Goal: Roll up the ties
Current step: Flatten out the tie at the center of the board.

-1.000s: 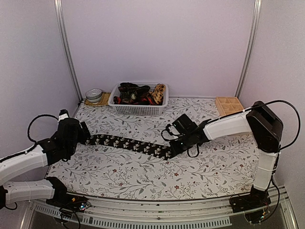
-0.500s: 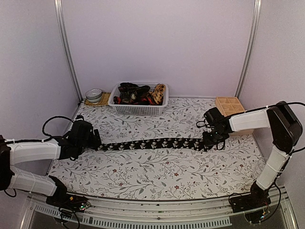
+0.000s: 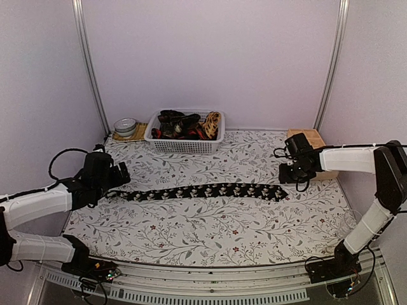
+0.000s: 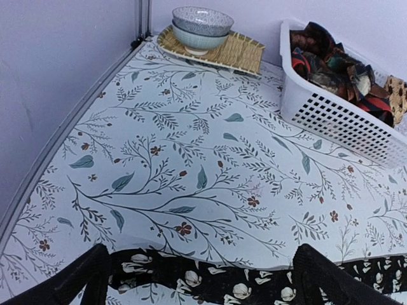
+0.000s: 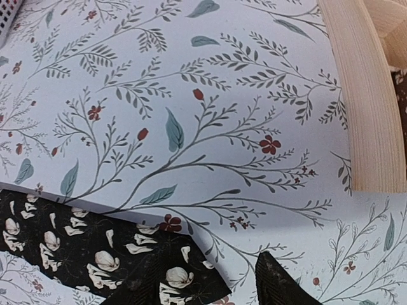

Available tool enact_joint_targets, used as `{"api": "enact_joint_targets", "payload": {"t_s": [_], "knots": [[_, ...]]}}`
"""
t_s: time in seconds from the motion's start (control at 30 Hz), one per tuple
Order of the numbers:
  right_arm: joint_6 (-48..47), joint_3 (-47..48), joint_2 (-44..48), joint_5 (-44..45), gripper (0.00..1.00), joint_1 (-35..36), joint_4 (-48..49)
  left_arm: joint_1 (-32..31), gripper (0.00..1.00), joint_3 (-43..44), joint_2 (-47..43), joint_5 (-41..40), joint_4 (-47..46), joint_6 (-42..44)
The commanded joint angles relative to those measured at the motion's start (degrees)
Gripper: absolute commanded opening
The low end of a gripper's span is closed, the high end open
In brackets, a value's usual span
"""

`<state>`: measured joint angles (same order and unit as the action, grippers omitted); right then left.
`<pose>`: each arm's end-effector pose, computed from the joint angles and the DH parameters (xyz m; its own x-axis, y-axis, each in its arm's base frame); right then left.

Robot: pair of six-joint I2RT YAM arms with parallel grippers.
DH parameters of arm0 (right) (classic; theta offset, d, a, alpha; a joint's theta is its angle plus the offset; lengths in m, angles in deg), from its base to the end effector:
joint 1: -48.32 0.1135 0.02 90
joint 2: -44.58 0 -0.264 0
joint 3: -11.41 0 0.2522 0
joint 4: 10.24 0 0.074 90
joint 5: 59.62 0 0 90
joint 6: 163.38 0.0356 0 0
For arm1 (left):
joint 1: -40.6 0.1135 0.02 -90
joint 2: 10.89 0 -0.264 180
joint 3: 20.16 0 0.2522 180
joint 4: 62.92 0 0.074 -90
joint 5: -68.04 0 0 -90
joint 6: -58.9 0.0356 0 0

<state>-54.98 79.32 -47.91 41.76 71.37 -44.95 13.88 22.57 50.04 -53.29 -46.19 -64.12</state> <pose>0.2939 0.1174 0.1787 -0.8426 -0.0222 -0.5381 -0.0265 0.9996 0.0002 0.2021 -0.0810 0.2057 -0.4306 -0.3044 -0.8497 -0.2759 0.9407 -0.1971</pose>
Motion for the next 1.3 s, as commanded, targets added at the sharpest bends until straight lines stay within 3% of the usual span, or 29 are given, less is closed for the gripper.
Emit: {"api": "enact_joint_targets", "payload": {"t_s": [0.0,0.17,0.5,1.07,1.27], "knots": [[-0.2,0.0,6.8,-8.0,0.55,0.0,1.9,2.7,1.0,-2.0,0.1,2.4,2.7,-0.1],[-1.6,1.2,6.0,-12.8,0.68,2.9,0.9,5.8,1.0,-2.3,3.0,6.0,3.5,-1.9],[-1.7,-3.1,4.5,-12.4,0.79,5.5,1.1,8.4,1.0,-3.7,6.3,8.2,3.0,-4.4],[0.6,-5.0,0.2,-11.0,0.77,6.2,-0.3,11.1,1.0,-2.4,12.1,13.3,3.2,-4.0],[0.8,-3.2,-2.4,-6.9,0.76,8.0,-3.2,12.5,0.89,-1.2,15.9,13.2,2.9,-3.3]]}}
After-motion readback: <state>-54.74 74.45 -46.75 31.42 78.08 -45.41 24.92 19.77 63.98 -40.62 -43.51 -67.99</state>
